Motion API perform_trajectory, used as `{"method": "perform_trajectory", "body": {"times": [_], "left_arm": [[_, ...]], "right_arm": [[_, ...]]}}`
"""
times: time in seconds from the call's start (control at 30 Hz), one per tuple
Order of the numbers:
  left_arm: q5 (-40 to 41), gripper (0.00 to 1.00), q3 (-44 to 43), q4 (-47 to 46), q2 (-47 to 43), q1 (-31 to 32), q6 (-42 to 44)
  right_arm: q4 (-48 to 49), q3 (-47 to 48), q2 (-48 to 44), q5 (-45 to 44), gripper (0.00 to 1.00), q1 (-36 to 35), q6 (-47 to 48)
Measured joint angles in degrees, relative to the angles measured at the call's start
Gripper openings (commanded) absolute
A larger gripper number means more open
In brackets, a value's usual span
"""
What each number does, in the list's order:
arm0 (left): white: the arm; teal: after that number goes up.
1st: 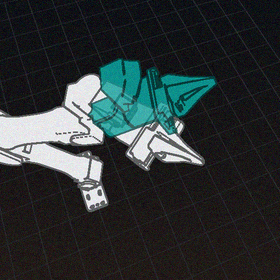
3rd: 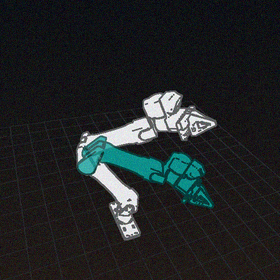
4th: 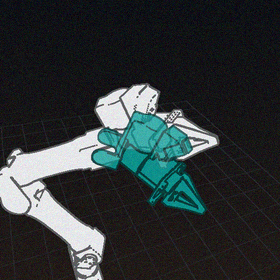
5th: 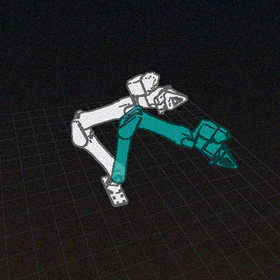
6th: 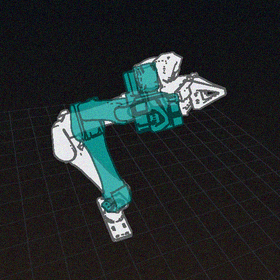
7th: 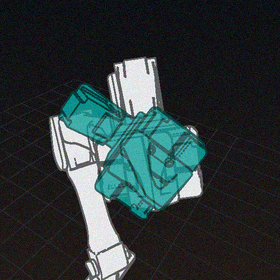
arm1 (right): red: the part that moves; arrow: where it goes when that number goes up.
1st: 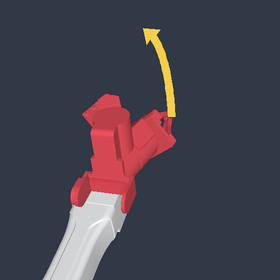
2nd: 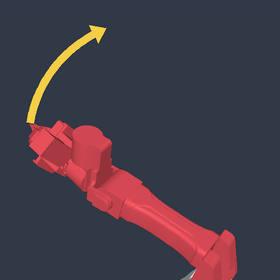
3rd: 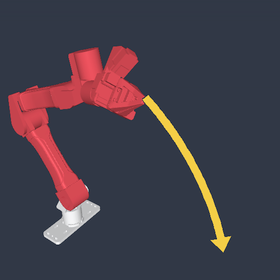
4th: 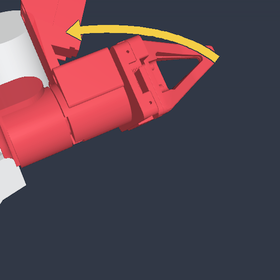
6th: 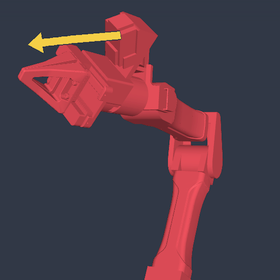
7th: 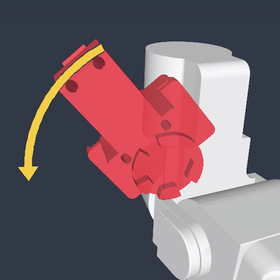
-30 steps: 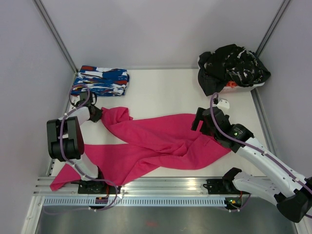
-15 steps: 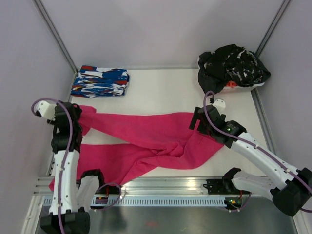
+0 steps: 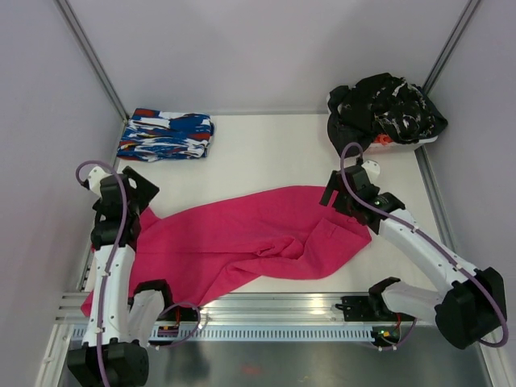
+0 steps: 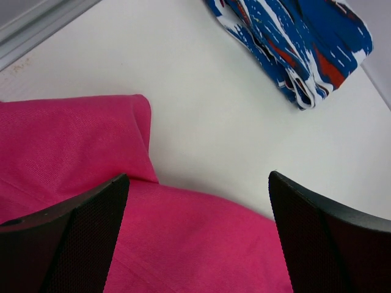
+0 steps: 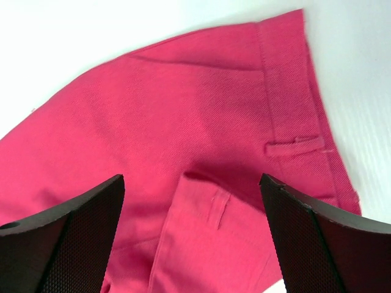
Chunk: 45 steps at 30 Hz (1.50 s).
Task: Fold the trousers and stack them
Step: Flatten the trousers out
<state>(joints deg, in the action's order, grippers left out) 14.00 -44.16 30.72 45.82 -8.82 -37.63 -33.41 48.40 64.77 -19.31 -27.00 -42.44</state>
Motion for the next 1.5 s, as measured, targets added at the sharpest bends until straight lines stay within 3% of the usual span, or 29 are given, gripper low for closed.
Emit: {"method": "perform_trajectory", "body": {"times": [0.17,0.33,0.43,0.57,0.73,0.83,0.87,0.9,1.13,1.4,1.5], "left_arm": [[2.5,1.0,-4.4,2.2,6.0,-0.6,0.0],[-1.6,1.0,-6.2,2.8,18.9,-1.2,-0.1],[-4.2,1.0,-4.9,3.5,19.7,-1.2,-0.2],[-4.9,1.0,-3.8,3.4,18.1,-1.2,-0.2],[-2.6,1.0,-3.0,3.3,17.3,-1.4,-0.5],[-2.5,0.99,-1.1,3.3,17.5,-2.1,-0.9],[-2.6,0.99,-0.4,3.3,17.7,-2.5,-1.1],[-2.6,0.99,0.2,3.3,18.1,-2.9,-1.4],[-3.0,0.99,1.3,3.5,19.4,-4.6,-1.8],[-7.1,1.0,-1.8,3.9,19.4,-13.9,-1.7],[-7.2,1.0,-2.8,3.9,19.4,-17.1,-1.8]], "right_arm": [[4.8,-0.3,5.6,1.8,0.98,8.3,2.0],[8.7,-0.3,11.4,1.9,0.98,14.7,5.0],[11.6,-1.9,14.4,2.5,0.96,18.8,6.8],[15.4,-5.0,18.7,5.8,0.81,24.5,8.3],[19.9,-4.0,24.3,7.8,0.66,24.7,10.5],[23.4,-3.5,25.8,9.3,0.35,24.7,11.4],[24.2,-3.6,26.1,10.1,0.09,24.7,11.4],[24.9,-3.6,26.2,10.7,0.01,24.6,11.4],[25.0,-3.2,26.2,10.8,0.0,26.7,11.4],[21.2,1.8,26.0,11.7,0.0,42.6,13.8],[21.5,2.7,25.4,11.9,0.0,45.2,14.8]]}}
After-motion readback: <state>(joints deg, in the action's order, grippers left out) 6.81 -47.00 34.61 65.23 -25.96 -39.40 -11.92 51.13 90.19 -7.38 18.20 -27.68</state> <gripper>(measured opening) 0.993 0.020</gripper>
